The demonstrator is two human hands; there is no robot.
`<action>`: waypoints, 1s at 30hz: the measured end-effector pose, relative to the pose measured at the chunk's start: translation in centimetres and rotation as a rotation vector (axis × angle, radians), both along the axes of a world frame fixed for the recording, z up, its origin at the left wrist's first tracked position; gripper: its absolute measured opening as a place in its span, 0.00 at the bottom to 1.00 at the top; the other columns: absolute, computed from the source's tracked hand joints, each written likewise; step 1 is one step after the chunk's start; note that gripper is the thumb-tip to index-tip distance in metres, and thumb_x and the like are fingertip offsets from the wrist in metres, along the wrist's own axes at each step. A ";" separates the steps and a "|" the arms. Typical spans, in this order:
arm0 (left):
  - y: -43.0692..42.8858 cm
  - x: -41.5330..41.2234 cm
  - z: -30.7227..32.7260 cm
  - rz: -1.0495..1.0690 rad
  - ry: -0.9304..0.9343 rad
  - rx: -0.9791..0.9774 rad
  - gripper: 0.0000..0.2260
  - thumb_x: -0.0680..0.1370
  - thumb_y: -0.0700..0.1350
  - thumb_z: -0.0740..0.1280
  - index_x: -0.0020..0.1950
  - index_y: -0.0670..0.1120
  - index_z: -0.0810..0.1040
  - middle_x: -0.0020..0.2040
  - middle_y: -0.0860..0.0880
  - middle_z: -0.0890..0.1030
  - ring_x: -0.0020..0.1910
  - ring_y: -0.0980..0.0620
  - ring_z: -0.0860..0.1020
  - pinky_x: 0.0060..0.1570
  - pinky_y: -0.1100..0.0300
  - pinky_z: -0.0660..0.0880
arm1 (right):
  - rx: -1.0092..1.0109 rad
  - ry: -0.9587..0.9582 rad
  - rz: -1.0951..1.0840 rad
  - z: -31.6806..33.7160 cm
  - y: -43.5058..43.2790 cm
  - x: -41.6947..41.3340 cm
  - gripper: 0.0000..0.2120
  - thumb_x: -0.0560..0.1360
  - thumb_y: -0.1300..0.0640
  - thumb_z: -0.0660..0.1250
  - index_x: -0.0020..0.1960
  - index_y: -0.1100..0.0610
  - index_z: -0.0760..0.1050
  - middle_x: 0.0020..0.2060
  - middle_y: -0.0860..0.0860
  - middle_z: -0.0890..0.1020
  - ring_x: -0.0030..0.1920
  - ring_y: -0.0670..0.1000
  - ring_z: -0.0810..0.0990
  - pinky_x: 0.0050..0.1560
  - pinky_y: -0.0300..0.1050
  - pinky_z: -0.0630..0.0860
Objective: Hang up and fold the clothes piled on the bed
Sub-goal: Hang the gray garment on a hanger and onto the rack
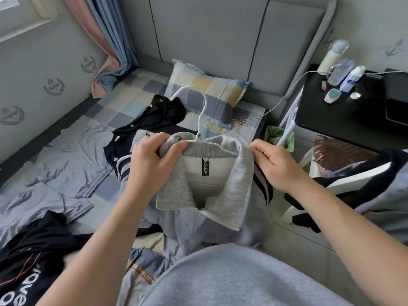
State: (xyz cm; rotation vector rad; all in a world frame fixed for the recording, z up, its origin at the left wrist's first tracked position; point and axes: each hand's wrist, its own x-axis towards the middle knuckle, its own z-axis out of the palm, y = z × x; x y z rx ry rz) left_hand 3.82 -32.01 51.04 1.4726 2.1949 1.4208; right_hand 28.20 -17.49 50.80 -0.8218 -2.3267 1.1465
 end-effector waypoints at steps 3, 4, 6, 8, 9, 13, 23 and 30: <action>1.9 1.3 -0.1 -0.054 0.004 0.005 0.14 0.77 0.50 0.71 0.34 0.46 0.74 0.32 0.52 0.74 0.36 0.52 0.72 0.40 0.58 0.70 | -0.128 -0.014 -0.004 0.1 -0.5 2.7 0.19 0.84 0.50 0.56 0.47 0.63 0.76 0.41 0.66 0.78 0.45 0.67 0.76 0.50 0.65 0.72; 2.6 1.9 -0.2 -0.079 0.006 -0.008 0.15 0.77 0.51 0.70 0.34 0.45 0.74 0.31 0.51 0.74 0.36 0.52 0.72 0.41 0.55 0.71 | -0.156 -0.011 -0.017 0.1 -0.8 3.7 0.20 0.82 0.49 0.55 0.47 0.65 0.76 0.42 0.67 0.78 0.47 0.68 0.75 0.52 0.66 0.71; 3.9 3.5 -0.5 -0.140 0.003 -0.048 0.20 0.76 0.56 0.69 0.38 0.39 0.76 0.33 0.45 0.76 0.38 0.46 0.74 0.43 0.47 0.72 | -0.201 -0.010 -0.063 -0.1 -1.4 5.9 0.22 0.81 0.50 0.54 0.48 0.69 0.75 0.44 0.70 0.77 0.49 0.69 0.75 0.55 0.67 0.70; 5.3 5.5 -0.7 -0.217 -0.002 -0.058 0.23 0.75 0.59 0.67 0.39 0.38 0.77 0.35 0.42 0.77 0.38 0.46 0.74 0.42 0.46 0.72 | -0.234 0.009 -0.130 -0.2 -1.9 8.5 0.22 0.81 0.51 0.54 0.50 0.70 0.75 0.46 0.69 0.78 0.51 0.69 0.76 0.57 0.67 0.71; 6.0 6.6 -0.7 -0.257 -0.006 -0.056 0.23 0.75 0.60 0.67 0.38 0.39 0.76 0.34 0.43 0.76 0.36 0.47 0.73 0.39 0.48 0.71 | -0.240 0.025 -0.166 -0.1 -2.3 9.8 0.21 0.81 0.52 0.55 0.51 0.69 0.76 0.47 0.68 0.80 0.52 0.67 0.77 0.58 0.65 0.72; 9.1 12.2 -0.7 -0.434 -0.052 -0.074 0.18 0.75 0.59 0.69 0.35 0.46 0.74 0.28 0.50 0.71 0.28 0.53 0.69 0.27 0.59 0.67 | -0.229 0.074 -0.335 0.4 -3.9 16.0 0.20 0.80 0.51 0.57 0.43 0.69 0.72 0.39 0.68 0.76 0.43 0.66 0.75 0.48 0.66 0.71; 14.2 34.3 -1.0 -0.956 -0.133 -0.173 0.17 0.74 0.62 0.70 0.36 0.50 0.75 0.30 0.55 0.71 0.31 0.56 0.68 0.32 0.59 0.66 | -0.225 0.117 -0.834 1.3 -12.1 36.5 0.14 0.75 0.49 0.61 0.32 0.54 0.68 0.28 0.50 0.70 0.33 0.46 0.69 0.35 0.40 0.65; 14.7 51.5 -1.2 -1.194 0.151 -0.245 0.24 0.73 0.70 0.61 0.55 0.54 0.81 0.54 0.56 0.81 0.59 0.51 0.76 0.61 0.45 0.72 | -0.245 0.106 -1.189 1.3 -19.1 49.4 0.14 0.76 0.49 0.60 0.32 0.46 0.75 0.28 0.44 0.74 0.32 0.45 0.74 0.38 0.40 0.69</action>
